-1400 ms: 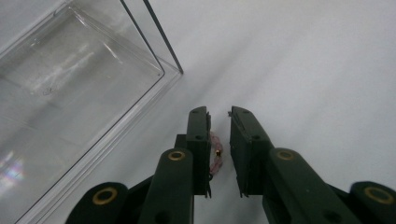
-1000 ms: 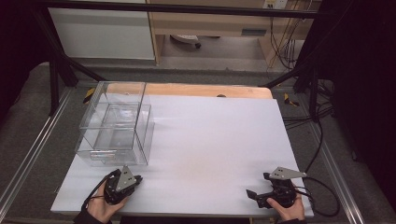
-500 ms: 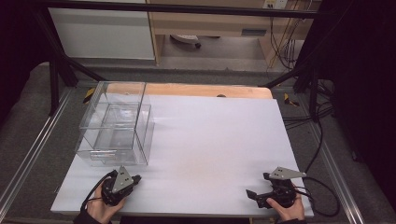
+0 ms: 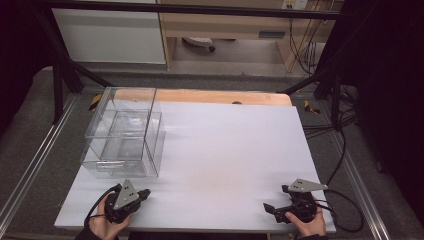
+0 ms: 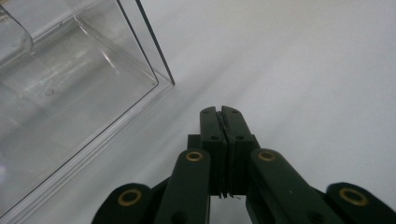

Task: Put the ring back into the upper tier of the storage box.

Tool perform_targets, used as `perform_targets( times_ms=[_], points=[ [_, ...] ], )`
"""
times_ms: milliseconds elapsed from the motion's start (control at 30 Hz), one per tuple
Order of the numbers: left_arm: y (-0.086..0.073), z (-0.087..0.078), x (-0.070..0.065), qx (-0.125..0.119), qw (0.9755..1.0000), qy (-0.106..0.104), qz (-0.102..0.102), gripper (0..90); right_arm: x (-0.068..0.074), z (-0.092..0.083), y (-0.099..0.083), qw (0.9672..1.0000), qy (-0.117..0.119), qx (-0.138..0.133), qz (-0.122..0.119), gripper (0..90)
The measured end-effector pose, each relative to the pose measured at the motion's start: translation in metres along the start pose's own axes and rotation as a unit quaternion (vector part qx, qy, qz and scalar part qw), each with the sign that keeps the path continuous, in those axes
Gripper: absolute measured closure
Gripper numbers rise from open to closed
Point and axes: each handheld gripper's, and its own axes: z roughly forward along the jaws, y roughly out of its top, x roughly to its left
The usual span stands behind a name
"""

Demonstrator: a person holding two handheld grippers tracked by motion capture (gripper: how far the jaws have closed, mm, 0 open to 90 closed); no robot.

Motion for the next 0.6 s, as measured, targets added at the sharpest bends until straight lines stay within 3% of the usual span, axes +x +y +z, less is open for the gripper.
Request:
perform_targets(
  times_ms=[267,600],
  points=[
    [0.004,-0.009,-0.001,-0.019,0.9997,-0.007,-0.012,88.1,0.000,0.001,0.000,1.0000,0.000,0.001,0.000,0.7],
    [0.013,-0.019,-0.007,-0.035,0.9991,-0.024,-0.009,88.1,0.000,0.002,0.000,1.0000,-0.001,0.002,0.001,0.7]
  ],
)
